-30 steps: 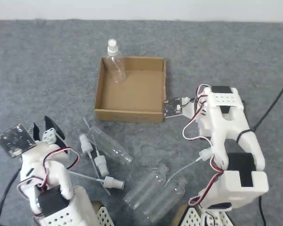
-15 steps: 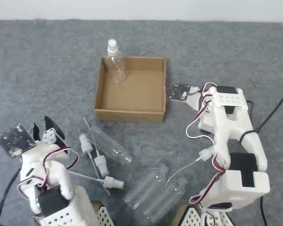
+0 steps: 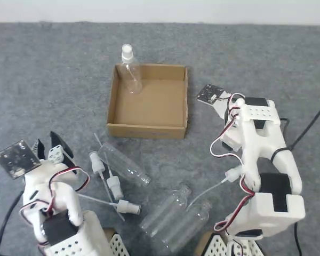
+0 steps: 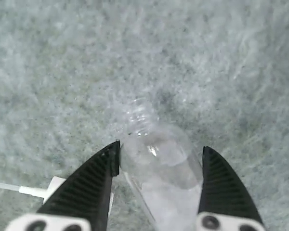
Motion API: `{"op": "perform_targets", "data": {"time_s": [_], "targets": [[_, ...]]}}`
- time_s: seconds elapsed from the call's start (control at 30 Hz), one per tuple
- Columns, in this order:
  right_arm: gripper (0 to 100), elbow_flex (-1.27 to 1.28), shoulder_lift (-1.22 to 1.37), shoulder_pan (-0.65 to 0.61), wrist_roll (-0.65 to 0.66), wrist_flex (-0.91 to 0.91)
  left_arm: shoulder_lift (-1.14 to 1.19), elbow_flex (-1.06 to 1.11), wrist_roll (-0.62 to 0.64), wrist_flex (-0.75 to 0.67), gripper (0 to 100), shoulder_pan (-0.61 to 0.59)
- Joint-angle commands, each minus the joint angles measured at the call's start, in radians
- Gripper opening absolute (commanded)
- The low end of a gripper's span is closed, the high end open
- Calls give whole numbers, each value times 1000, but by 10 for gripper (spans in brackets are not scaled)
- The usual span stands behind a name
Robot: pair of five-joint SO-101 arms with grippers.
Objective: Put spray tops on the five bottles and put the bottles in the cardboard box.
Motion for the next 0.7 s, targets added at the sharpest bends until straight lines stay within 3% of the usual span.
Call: {"op": "perform_targets", "data": {"time_s": [0.0, 0.13, 0.67], "targets": [[225, -17, -67, -44, -17, -1, -12, -12, -8, -31, 116, 0], [312, -17, -67, -61, -3, 1, -12, -12, -8, -31, 116, 0], [312, -11, -65, -8, 311, 24, -12, -12, -8, -31, 116, 0]]}}
